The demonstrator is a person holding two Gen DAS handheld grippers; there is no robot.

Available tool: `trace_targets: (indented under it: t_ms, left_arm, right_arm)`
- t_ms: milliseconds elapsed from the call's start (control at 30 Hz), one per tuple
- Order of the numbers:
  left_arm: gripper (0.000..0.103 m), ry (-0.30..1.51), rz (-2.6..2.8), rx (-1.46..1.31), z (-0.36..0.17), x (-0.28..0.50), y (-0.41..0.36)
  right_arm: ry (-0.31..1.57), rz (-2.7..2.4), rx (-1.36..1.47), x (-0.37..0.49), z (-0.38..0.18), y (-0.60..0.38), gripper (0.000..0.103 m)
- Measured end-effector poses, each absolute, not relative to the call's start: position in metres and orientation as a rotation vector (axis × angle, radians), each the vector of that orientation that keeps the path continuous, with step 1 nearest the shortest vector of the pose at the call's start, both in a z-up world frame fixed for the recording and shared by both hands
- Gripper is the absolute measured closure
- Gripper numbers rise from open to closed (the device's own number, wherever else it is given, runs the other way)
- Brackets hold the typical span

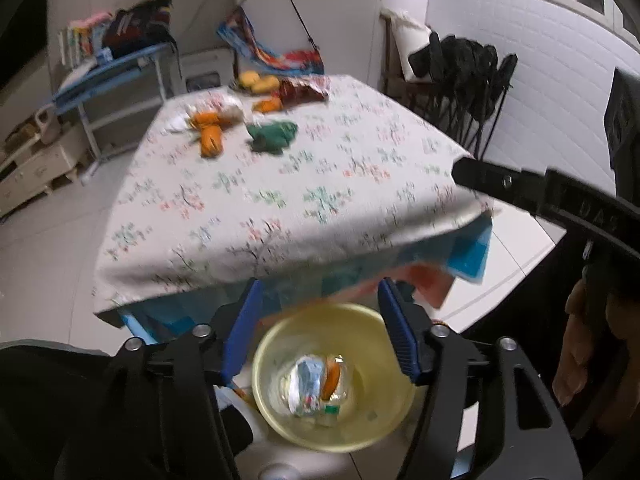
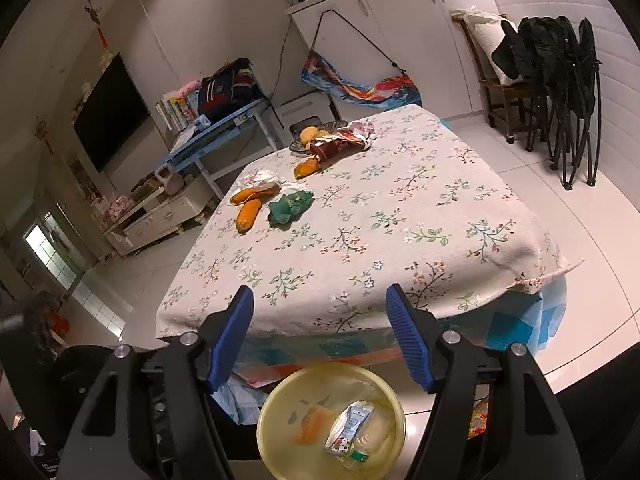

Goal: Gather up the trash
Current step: 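Raise both tools from the basin back toward the table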

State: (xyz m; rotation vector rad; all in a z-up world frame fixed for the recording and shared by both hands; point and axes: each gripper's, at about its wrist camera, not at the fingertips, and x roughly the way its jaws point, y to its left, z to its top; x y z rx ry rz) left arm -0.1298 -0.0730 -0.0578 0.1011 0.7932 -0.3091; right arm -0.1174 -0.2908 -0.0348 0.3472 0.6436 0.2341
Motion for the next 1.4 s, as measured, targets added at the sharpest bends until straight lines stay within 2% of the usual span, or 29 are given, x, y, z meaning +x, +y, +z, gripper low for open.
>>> trace_targets:
  t_ms: [100,233,333,733,1400]
  left_arm:
    - [0.042,0.768,-0.276,0.093,-0.05,-0.127,-0.067]
    - [0.025,0.698,-0.175,0.062,-0.04,-0.125,-0.054]
    - [0.02,0.666,-0.106,0.017,-0.034,-0.123,-0.043]
    - [0.013,0.63,0.006,-0.06,-0.028,-0.116,-0.019]
    - [0.011,0.617,0.029,-0.063,-0.028,-0.116,-0.016]
  right_arm:
    - [0.641,0.223,0.343,-0.116,-0.034,-0.291,0.035]
    - [0.627,0.198,0.335,-0.117,-0.034,-0.292,0.032]
    - [0.618,0.181,0.321,-0.118,-0.032,-0.292,0.031]
    - [0.564,0.155,0.201,-0.12,-0.026,-0.275,0.022]
    - [0.552,0.152,0.192,-0.119,-0.025,-0.275,0.022]
